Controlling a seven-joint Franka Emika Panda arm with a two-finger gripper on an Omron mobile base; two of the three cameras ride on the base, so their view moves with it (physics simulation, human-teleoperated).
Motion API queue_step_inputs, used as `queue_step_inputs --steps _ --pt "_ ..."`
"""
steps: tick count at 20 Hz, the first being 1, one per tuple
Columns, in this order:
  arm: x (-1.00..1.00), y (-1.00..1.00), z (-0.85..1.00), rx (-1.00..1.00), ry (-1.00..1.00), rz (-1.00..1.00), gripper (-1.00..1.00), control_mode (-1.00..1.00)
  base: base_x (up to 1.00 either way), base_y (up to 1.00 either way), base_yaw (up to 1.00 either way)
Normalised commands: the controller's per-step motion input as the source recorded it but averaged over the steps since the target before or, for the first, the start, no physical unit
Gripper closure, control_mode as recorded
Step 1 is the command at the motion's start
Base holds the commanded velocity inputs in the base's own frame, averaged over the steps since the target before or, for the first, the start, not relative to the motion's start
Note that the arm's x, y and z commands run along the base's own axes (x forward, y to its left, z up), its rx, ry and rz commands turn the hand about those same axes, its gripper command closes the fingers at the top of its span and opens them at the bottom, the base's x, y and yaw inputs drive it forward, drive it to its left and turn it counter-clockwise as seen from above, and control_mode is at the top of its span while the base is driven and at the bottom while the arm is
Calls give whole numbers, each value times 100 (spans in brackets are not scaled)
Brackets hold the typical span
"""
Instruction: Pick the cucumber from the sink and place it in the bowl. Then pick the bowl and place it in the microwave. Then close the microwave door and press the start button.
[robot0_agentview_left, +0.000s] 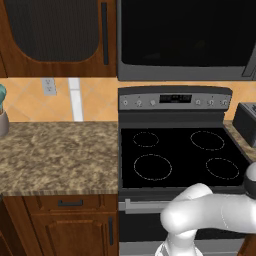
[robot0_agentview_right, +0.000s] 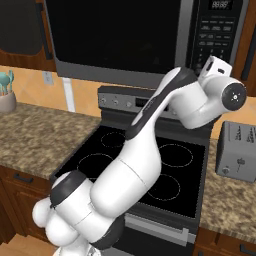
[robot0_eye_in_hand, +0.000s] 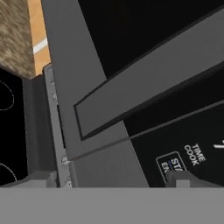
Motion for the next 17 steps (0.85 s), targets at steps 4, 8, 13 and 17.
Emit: queue_step_inputs --steps 4,8,13,17 --pt "31 -15 -4 0 0 0 -100 -100 0 0 0" --pt "43 -6 -10 0 1 0 -100 -100 0 0 0" --pt "27 1 -22 0 0 0 -100 -100 0 0 0" --pt "-75 36 -16 0 -7 0 -100 -100 0 0 0"
